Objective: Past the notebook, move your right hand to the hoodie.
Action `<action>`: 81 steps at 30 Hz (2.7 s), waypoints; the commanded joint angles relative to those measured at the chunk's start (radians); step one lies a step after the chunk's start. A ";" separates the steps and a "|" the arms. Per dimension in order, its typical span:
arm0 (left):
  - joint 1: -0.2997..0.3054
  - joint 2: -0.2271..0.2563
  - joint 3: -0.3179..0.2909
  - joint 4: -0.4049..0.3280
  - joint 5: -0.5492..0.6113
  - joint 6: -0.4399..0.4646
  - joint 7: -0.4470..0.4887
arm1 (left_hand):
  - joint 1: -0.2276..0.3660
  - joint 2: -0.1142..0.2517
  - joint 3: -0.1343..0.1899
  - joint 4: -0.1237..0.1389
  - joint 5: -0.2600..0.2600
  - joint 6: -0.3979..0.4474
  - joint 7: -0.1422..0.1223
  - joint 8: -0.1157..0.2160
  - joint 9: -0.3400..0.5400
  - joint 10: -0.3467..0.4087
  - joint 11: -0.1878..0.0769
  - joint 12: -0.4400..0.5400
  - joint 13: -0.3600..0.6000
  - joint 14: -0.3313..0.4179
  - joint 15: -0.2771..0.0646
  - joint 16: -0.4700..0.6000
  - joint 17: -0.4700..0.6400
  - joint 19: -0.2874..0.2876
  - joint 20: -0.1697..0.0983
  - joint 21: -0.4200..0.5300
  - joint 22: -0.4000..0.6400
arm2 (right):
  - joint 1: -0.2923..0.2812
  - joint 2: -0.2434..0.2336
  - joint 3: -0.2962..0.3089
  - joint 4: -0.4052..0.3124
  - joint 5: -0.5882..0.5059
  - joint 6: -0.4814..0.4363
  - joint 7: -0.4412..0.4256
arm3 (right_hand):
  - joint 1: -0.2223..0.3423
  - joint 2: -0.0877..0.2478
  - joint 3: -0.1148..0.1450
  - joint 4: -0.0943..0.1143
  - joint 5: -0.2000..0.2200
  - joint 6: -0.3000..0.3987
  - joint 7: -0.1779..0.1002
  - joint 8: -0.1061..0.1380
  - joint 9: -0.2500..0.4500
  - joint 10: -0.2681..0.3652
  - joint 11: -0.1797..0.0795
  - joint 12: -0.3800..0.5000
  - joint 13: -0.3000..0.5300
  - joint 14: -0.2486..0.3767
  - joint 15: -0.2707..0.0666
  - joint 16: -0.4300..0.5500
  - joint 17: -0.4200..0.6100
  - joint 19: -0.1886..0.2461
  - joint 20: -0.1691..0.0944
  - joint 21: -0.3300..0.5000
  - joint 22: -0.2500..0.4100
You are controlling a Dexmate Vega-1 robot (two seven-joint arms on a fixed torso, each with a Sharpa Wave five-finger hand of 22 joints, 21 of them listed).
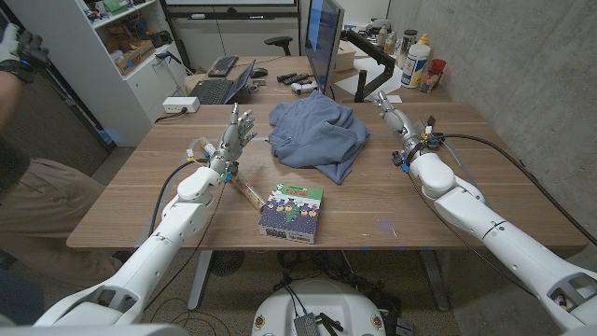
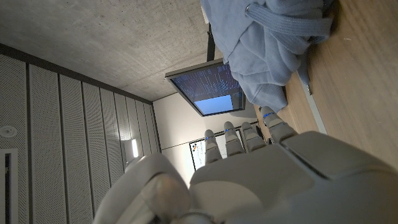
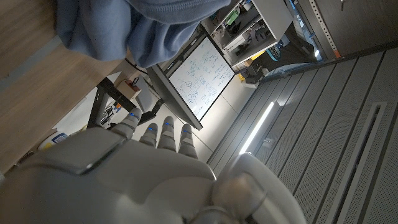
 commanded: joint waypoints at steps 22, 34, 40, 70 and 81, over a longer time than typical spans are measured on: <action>0.019 0.011 0.005 -0.034 0.000 0.018 0.028 | 0.010 0.000 -0.006 -0.002 -0.002 0.005 0.000 0.003 0.003 0.010 0.005 0.002 0.005 -0.009 0.002 0.004 0.002 -0.002 -0.001 0.003 0.005 | -0.005 -0.032 -0.013 -0.059 -0.140 -0.034 -0.064 | 0.010 0.022 0.011 0.000 0.002 0.017 -0.012 0.009 0.002 0.011 -0.021 0.003 0.006 -0.019 -0.007 0.001 0.005 -0.013 0.003 -0.003 0.006; 0.021 0.012 0.005 -0.023 -0.004 -0.011 0.017 | 0.011 0.000 -0.006 -0.001 -0.002 0.004 -0.001 0.002 0.003 0.008 0.004 0.001 0.005 -0.010 0.001 0.004 0.002 -0.002 -0.001 0.003 0.005 | 0.009 -0.048 -0.026 -0.084 -0.196 -0.061 -0.065 | 0.010 0.021 0.011 0.000 0.002 0.020 -0.012 0.009 0.002 0.011 -0.019 0.003 0.006 -0.020 -0.009 0.002 0.005 -0.014 0.001 -0.002 0.006; 0.014 0.008 0.009 -0.008 -0.004 -0.030 0.002 | 0.011 -0.001 -0.007 -0.001 -0.003 0.004 -0.002 0.002 0.003 0.009 0.005 0.000 0.005 -0.010 0.001 0.004 0.002 -0.003 -0.001 0.003 0.005 | 0.021 -0.044 -0.028 -0.075 -0.189 -0.042 -0.048 | 0.010 0.022 0.012 -0.001 0.002 0.024 -0.012 0.010 0.002 0.024 -0.029 0.008 0.006 -0.020 -0.010 0.002 0.005 -0.016 0.002 -0.002 0.006; 0.009 0.011 0.011 -0.008 -0.005 -0.039 -0.001 | 0.012 -0.005 -0.009 -0.002 -0.004 0.006 -0.002 0.002 0.003 0.009 0.006 -0.002 0.005 -0.015 -0.002 0.003 0.002 -0.004 -0.002 0.003 0.005 | 0.056 -0.076 -0.069 -0.128 -0.344 -0.102 -0.048 | 0.012 0.022 0.017 -0.003 0.001 0.030 -0.013 0.010 0.002 0.052 -0.028 0.018 0.007 -0.031 -0.015 0.002 0.005 -0.031 -0.007 -0.004 0.006; 0.015 0.014 0.009 -0.018 -0.006 -0.040 0.006 | 0.012 -0.006 -0.009 -0.002 -0.004 0.006 -0.001 0.002 0.003 0.008 0.004 -0.002 0.005 -0.015 -0.003 0.003 0.002 -0.004 0.000 0.003 0.005 | 0.090 -0.075 -0.099 -0.112 -0.398 -0.121 -0.032 | 0.012 0.022 0.017 -0.004 0.001 0.029 -0.013 0.009 0.002 0.051 -0.031 0.017 0.007 -0.031 -0.016 0.003 0.005 -0.032 -0.008 -0.003 0.006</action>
